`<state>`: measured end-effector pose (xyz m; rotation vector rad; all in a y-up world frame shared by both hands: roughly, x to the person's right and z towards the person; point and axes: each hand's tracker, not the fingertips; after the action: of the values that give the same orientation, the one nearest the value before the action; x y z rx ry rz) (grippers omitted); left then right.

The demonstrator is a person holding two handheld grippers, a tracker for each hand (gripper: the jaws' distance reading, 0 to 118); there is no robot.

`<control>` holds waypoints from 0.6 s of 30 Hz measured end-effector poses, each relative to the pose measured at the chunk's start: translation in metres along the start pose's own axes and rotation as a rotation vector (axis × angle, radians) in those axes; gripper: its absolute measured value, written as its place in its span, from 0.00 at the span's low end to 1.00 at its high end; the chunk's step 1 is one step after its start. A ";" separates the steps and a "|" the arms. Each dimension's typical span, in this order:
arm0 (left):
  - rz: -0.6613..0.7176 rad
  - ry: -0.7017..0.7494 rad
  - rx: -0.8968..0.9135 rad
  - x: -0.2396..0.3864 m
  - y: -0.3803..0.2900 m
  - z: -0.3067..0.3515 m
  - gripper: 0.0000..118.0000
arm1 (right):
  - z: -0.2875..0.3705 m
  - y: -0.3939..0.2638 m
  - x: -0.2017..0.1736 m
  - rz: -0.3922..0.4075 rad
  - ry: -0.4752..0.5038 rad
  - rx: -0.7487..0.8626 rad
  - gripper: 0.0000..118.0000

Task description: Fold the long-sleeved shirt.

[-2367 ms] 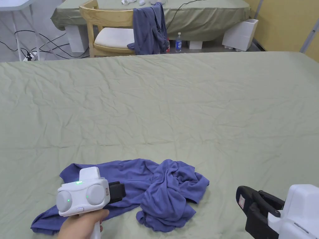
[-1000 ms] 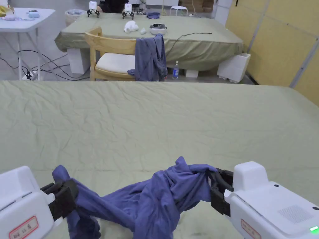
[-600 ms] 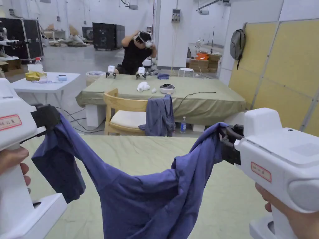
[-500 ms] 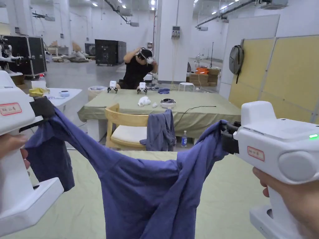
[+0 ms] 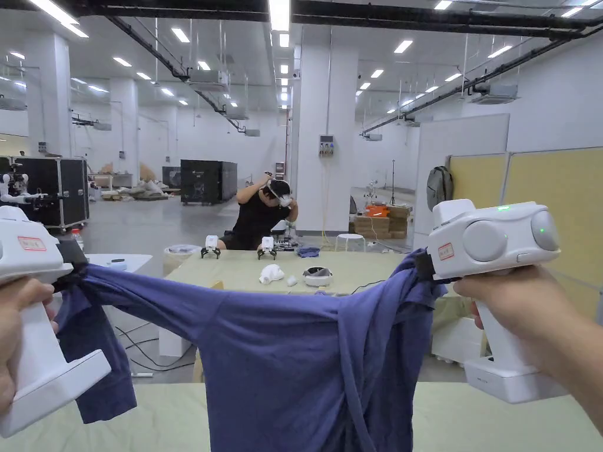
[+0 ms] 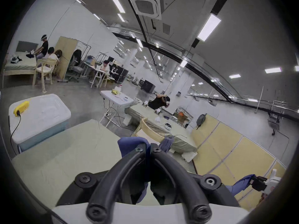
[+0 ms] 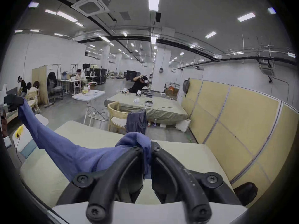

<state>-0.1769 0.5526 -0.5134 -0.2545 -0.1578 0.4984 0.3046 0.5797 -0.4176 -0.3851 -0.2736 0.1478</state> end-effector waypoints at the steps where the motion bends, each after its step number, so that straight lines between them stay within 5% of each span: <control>1: -0.018 0.003 -0.007 -0.001 -0.003 -0.013 0.02 | -0.013 0.000 -0.001 -0.003 -0.003 -0.014 0.09; 9: -0.157 0.045 -0.084 -0.020 -0.075 -0.097 0.02 | -0.128 -0.077 -0.032 0.024 -0.007 -0.155 0.09; 18: -0.196 0.186 -0.404 -0.120 -0.245 -0.146 0.02 | -0.217 -0.294 -0.092 0.050 0.098 -0.491 0.09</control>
<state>-0.1399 0.2565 -0.5951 -0.6712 -0.0995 0.2422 0.3068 0.2165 -0.5183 -0.8842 -0.2012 0.1095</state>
